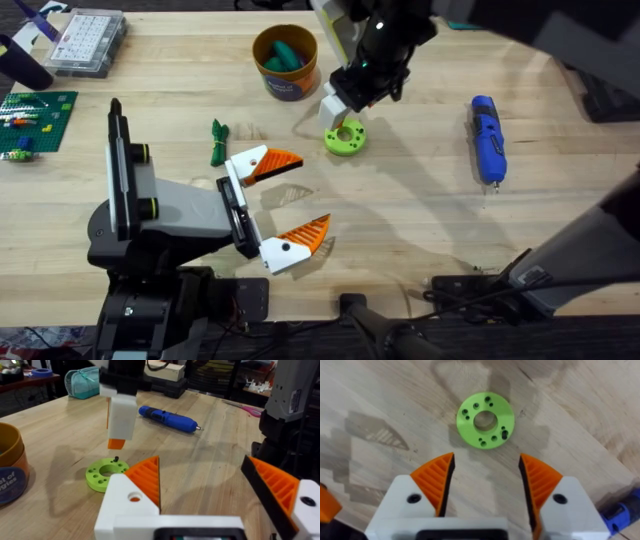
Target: Pick up the gripper from the table and insert it into the empty holder that is missing its gripper. Then pick up a screw, insert it into the mounting hole, and use the screwdriver to tighten it. Finally, clean up the table by picking up the vegetable and placing it into the bucket.
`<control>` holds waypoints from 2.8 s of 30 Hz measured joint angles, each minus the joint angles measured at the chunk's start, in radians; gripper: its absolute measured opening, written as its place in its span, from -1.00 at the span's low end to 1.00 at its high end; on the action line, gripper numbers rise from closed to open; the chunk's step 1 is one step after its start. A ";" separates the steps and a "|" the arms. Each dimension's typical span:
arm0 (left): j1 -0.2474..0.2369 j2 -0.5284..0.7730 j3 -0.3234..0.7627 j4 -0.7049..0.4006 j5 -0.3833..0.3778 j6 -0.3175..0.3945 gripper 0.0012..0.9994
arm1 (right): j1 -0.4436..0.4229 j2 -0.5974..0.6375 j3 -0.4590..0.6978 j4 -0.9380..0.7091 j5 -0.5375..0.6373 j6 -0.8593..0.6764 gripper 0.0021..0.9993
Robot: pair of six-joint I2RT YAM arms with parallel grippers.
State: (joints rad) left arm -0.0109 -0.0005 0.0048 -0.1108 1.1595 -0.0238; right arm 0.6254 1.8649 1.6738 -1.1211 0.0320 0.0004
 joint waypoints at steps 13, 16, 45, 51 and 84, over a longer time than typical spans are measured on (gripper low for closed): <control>0.000 0.001 0.000 -0.001 0.000 0.000 0.98 | -0.044 0.017 -0.004 -0.005 0.009 0.054 0.51; 0.000 0.001 0.000 -0.001 0.000 0.000 0.98 | -0.082 0.017 -0.004 -0.002 0.009 0.089 0.51; 0.000 0.001 0.000 -0.001 -0.001 0.000 0.98 | -0.111 -0.242 -0.416 0.248 0.016 0.180 0.51; 0.000 0.001 0.000 -0.001 -0.001 0.000 0.98 | -0.111 -0.216 -0.417 0.271 0.016 0.179 0.51; 0.000 0.001 0.000 -0.001 -0.004 0.000 0.98 | -0.093 -0.047 -0.371 0.375 -0.019 0.141 0.51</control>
State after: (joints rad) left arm -0.0109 0.0006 0.0048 -0.1120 1.1553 -0.0235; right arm 0.5327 1.8183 1.3031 -0.7457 0.0128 0.1413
